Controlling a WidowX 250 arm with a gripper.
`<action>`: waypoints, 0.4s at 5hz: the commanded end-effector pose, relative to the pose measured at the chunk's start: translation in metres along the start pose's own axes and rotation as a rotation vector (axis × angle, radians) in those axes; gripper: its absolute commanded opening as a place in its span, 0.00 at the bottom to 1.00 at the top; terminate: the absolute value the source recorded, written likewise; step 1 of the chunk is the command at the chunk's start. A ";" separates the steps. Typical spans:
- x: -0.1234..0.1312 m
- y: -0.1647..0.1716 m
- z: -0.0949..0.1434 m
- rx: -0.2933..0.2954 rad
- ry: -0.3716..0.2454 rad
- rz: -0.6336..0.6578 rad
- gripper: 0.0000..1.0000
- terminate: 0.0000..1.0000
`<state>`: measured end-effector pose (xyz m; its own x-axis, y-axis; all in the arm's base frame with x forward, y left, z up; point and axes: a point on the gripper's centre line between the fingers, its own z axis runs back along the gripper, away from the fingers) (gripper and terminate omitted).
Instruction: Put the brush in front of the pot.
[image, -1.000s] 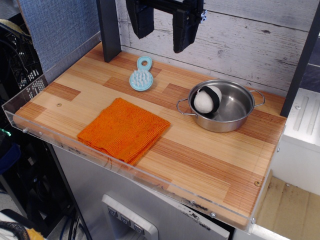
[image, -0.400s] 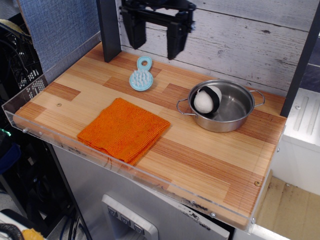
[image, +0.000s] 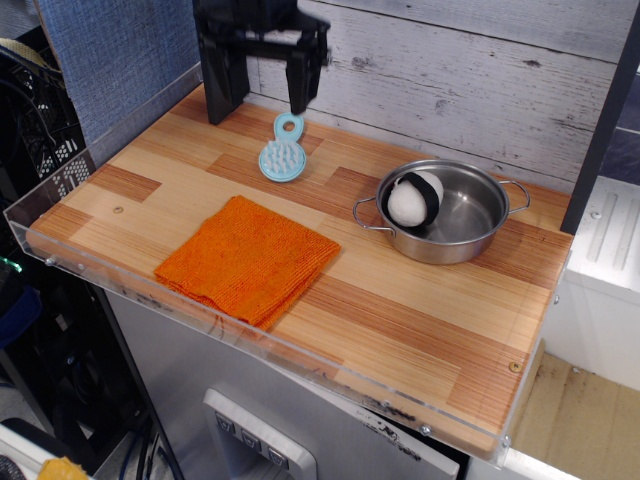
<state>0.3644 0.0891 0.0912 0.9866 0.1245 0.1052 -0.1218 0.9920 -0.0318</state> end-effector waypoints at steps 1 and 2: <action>0.019 0.016 -0.028 0.049 -0.041 0.035 1.00 0.00; 0.024 0.015 -0.038 0.069 -0.042 0.047 1.00 0.00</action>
<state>0.3870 0.1047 0.0384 0.9777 0.1822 0.1040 -0.1860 0.9822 0.0280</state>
